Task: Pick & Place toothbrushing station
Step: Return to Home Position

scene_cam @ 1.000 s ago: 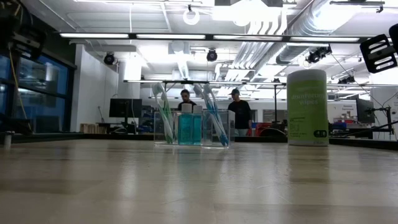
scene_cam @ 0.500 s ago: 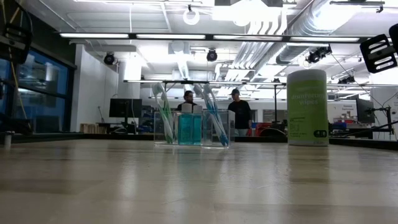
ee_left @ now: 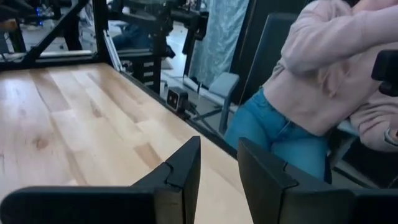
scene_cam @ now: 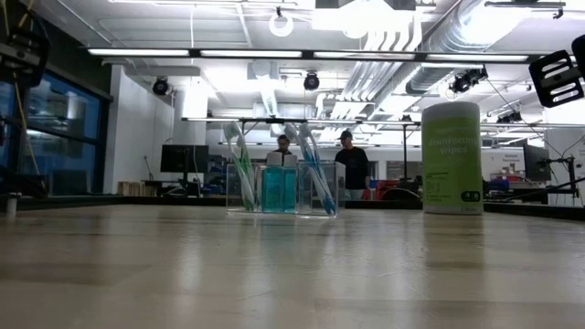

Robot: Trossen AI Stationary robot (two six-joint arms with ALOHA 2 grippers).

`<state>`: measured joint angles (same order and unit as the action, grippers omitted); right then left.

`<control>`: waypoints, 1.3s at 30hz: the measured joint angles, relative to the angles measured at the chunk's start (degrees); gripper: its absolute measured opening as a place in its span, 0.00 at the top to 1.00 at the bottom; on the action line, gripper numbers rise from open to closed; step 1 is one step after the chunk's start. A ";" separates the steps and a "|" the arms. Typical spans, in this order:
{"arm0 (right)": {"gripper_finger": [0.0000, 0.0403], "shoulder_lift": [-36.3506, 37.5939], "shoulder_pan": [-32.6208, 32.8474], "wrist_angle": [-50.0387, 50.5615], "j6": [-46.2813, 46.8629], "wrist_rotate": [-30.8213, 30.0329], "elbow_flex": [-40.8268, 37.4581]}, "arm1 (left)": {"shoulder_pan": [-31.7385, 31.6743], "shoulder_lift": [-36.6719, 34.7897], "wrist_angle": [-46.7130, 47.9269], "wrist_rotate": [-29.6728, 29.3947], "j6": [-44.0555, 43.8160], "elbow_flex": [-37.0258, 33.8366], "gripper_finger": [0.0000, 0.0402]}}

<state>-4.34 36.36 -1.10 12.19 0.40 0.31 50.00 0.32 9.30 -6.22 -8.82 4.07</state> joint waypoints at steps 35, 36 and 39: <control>0.63 0.00 0.02 0.01 -0.01 0.00 0.00 | 0.02 3.28 -10.20 5.05 1.43 -3.67 0.75; 0.63 0.00 0.00 0.01 0.00 0.00 -0.01 | 0.02 3.28 -10.21 5.06 1.40 -3.67 0.75; 0.63 0.00 0.01 0.01 -0.02 0.00 0.00 | 0.02 3.28 -10.21 5.05 1.29 -3.67 0.75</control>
